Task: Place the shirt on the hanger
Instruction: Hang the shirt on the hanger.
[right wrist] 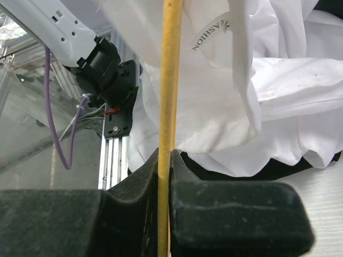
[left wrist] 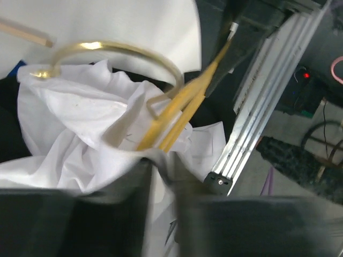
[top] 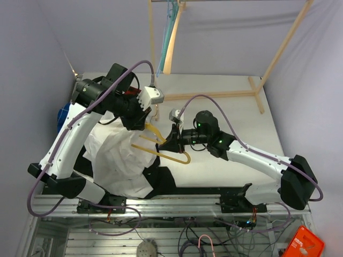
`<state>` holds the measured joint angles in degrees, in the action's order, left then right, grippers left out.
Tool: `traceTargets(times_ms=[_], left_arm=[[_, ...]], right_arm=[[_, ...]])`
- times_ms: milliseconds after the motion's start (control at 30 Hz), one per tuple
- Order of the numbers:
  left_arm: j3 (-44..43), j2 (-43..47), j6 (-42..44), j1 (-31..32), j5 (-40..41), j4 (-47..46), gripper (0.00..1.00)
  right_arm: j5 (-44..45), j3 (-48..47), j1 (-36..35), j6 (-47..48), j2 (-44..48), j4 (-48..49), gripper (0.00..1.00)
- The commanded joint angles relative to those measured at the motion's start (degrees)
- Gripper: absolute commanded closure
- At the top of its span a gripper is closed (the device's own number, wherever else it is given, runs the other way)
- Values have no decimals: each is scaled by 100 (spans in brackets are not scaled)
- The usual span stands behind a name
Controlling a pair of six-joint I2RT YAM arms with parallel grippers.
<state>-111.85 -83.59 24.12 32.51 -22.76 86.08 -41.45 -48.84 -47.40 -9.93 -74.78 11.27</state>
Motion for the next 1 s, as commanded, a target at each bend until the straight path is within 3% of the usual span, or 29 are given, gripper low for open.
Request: traceTargets(times_ms=[0,67,100,200,267,400,500,567,667,800,967], left_arm=[[-259,-209,-80,228,-700,-56,53],[-443,-240,-221,375,-680,-14,5],[-583,-215,-226,425,-498,-15,1],[-1392,-54,-26,436,866,-99,2],[-1654,223,31,436,2189,-520,2],[-739,1309,790,413,3707,-1239,2],[-458,1504,1005,286,3907,-571,2],[-199,1689,1093,217,3586,-31,2],[656,2253,1261,72,3500,9,1],[2517,2896,1485,36,3870,-19,1],[2959,3161,1486,36,3356,-342,1]], right_arm=[[-132,-52,-151,149,-10,613,100],[-127,59,-147,109,-10,820,100],[-122,100,-147,106,-10,847,100],[16,205,-134,189,20,755,100],[105,299,-94,202,81,746,100],[261,458,71,200,216,713,100],[519,498,174,211,306,583,100],[679,536,261,211,348,548,100],[818,617,377,167,434,600,100],[759,665,466,62,469,707,100],[655,612,475,4,380,759,100]])
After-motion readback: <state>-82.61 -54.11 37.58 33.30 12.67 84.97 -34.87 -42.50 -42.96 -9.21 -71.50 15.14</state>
